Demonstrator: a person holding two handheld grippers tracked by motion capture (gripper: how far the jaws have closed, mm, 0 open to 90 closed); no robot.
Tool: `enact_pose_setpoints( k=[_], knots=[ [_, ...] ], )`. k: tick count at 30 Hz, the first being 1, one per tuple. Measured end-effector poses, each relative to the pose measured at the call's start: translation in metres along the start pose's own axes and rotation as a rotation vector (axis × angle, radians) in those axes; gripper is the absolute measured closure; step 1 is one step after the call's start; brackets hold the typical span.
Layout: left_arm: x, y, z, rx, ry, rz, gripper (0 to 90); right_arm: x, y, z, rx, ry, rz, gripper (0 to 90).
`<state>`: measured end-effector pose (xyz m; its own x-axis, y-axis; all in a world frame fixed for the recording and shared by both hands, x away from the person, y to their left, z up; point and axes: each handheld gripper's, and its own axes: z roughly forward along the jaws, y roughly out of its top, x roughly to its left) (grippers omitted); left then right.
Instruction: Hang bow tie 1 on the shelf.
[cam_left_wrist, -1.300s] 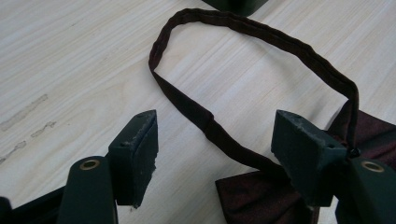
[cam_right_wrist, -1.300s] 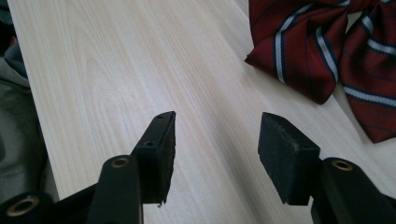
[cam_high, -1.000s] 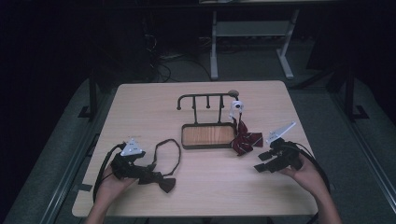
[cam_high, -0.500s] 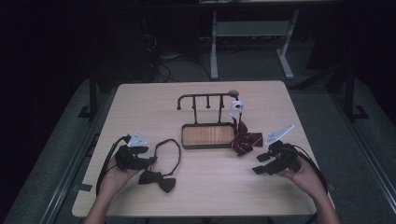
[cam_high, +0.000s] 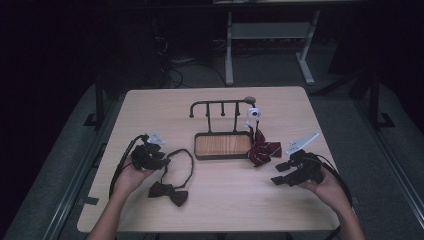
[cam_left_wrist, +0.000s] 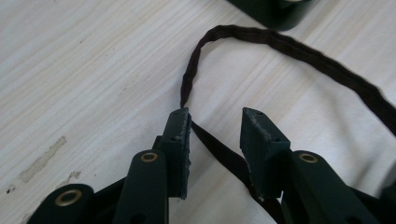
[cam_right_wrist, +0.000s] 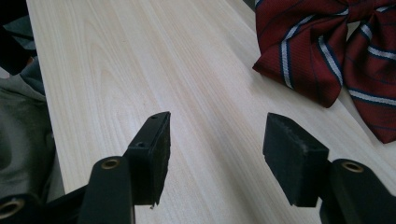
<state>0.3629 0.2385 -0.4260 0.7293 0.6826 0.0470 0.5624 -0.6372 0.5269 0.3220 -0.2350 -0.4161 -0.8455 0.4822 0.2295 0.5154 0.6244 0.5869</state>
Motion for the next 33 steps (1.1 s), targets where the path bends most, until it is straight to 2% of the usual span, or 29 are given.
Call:
enact_pose_setpoints(
  k=[2,4,5,8,13,16,17,19,33],
  knots=[
    [0.004,0.003,0.006,0.020,-0.001,-0.008,64.2,0.000,0.000,-0.001,-0.003,-0.005,-0.007,41.4],
    [0.005,0.003,0.007,0.019,-0.001,-0.006,64.6,0.000,0.000,-0.001,-0.001,-0.007,-0.006,41.4],
    [0.006,0.003,0.009,0.011,0.000,-0.018,65.1,0.000,-0.001,-0.001,0.000,-0.009,-0.005,41.4],
    [0.008,0.002,0.014,0.024,0.028,-0.031,65.2,0.000,0.000,-0.002,-0.006,-0.008,-0.007,41.4],
    [0.013,0.000,0.018,-0.017,0.011,-0.085,69.2,0.001,0.000,-0.003,-0.007,-0.011,-0.013,41.4],
    [0.011,0.002,0.021,-0.010,0.010,-0.074,69.9,0.001,0.001,-0.003,-0.013,-0.014,-0.013,41.4],
    [0.010,0.003,0.023,0.005,0.021,-0.053,70.1,0.002,0.001,-0.003,-0.015,-0.013,-0.010,41.5],
    [0.009,0.003,0.024,0.008,0.034,-0.055,72.3,0.002,0.002,-0.002,-0.012,-0.013,-0.014,41.6],
    [0.008,0.003,0.028,0.028,0.025,-0.048,86.3,0.003,0.002,-0.003,-0.015,-0.007,-0.025,41.3]
  ],
)
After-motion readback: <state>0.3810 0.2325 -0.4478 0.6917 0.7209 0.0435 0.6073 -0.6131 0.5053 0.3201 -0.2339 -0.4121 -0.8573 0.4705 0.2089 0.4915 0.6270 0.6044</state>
